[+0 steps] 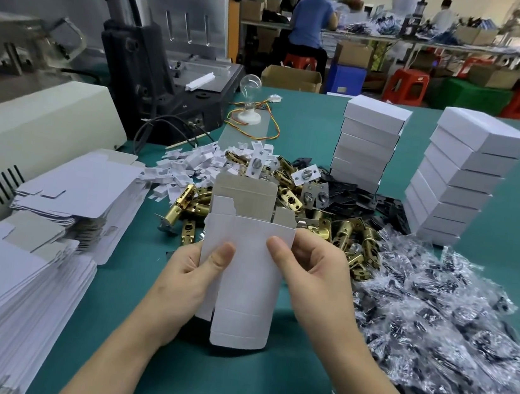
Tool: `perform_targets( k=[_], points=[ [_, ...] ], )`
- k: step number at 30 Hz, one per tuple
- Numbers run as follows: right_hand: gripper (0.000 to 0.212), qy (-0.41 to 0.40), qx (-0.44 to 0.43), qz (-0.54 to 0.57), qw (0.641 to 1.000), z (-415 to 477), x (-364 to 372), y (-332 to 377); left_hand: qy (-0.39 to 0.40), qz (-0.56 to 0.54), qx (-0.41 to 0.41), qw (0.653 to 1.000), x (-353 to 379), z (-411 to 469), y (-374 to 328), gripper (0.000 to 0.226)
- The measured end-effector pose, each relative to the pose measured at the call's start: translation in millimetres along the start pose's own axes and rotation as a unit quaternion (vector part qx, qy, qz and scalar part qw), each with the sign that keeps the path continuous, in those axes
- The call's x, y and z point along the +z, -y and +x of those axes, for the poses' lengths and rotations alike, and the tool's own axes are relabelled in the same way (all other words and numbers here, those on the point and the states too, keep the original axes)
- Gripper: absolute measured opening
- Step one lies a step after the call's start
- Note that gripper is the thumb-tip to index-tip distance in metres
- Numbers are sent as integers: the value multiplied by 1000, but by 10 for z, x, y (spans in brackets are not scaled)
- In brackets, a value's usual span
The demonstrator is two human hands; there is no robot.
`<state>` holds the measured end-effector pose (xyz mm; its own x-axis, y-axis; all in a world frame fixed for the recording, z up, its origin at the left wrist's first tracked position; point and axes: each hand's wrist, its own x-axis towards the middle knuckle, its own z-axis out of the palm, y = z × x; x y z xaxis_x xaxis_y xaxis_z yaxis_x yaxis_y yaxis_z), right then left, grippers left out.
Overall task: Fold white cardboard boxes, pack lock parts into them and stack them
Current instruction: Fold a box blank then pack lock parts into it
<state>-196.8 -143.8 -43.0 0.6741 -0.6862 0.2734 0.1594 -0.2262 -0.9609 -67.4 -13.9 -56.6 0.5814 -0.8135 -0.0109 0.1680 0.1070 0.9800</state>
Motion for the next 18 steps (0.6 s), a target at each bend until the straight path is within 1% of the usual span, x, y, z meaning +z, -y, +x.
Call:
perform_targets(
  k=[3,6,7,8,10,11,13,16,18],
  points=[
    [13,-5,-8,6,1000,-27,24,9,-11,12,13,1000,10,2,-6,42],
    [13,-33,-21,3,999,-49,39,18,-66,92,91,989,30,3,-2,31],
    [13,-44,-26,1,999,-46,39,17,-80,114,123,983,27,14,2,33],
    [16,-53,-30,0,998,-44,39,17,-94,126,148,976,16,24,15,43],
    [27,-66,-31,12,997,-40,43,21,-112,111,166,973,3,42,39,61],
    [33,-64,-34,19,997,-41,47,25,-112,95,172,974,6,50,42,64],
    [37,-46,-54,16,997,-54,61,42,-103,85,187,973,15,47,47,62],
    [37,-22,-77,4,997,-60,77,70,-78,104,201,971,15,35,58,58],
    [37,-19,-78,-5,997,-54,67,60,-71,97,204,972,10,26,55,58]
  ],
)
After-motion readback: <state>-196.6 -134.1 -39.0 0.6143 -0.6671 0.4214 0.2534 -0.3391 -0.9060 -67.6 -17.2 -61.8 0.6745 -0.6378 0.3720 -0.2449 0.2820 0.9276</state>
